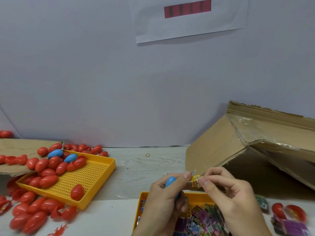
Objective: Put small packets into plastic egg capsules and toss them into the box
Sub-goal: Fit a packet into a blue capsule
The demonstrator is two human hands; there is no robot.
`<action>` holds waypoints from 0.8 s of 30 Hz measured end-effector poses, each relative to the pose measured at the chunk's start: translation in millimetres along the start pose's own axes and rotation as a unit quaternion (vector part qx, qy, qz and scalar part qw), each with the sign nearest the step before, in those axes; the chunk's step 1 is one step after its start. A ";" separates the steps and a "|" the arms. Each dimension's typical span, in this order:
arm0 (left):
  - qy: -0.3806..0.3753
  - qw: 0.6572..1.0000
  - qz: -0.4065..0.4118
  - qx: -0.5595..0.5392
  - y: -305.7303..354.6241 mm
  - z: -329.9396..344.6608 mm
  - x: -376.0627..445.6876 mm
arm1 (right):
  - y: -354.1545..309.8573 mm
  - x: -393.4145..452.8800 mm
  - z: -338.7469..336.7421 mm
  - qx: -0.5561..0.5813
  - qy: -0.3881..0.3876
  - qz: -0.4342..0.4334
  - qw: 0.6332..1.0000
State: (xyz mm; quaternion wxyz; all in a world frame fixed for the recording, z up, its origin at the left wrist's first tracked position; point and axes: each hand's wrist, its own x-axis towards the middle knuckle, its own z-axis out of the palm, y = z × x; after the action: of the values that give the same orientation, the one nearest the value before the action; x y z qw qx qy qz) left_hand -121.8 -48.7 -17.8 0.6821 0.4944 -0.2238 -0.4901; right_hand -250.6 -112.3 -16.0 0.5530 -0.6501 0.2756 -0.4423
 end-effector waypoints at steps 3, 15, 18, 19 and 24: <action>-0.014 1.000 0.008 0.019 0.7 -0.5 -0.7 | 2.7 1.8 -1.6 0.025 -0.006 0.021 0.999; -0.033 0.999 0.021 0.034 -1.9 -2.4 -0.4 | 0.1 3.2 0.3 0.043 0.001 0.063 0.997; -0.001 0.999 0.028 0.041 -2.7 -2.7 0.6 | 1.2 2.5 0.7 -0.020 -0.002 0.073 0.997; 0.005 0.999 0.031 0.043 -2.7 -2.4 0.7 | 1.1 2.0 1.2 -0.046 -0.004 0.072 0.996; 0.030 0.994 0.059 0.092 -2.4 -1.7 -0.5 | -1.1 -0.1 2.5 -0.077 0.020 0.061 0.995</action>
State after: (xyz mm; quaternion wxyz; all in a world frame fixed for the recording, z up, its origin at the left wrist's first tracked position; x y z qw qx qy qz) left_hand -121.8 -47.5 -20.6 0.6679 0.5556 -0.2758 -0.4113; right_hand -248.6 -110.8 -14.9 0.5219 -0.6636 0.3591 -0.3978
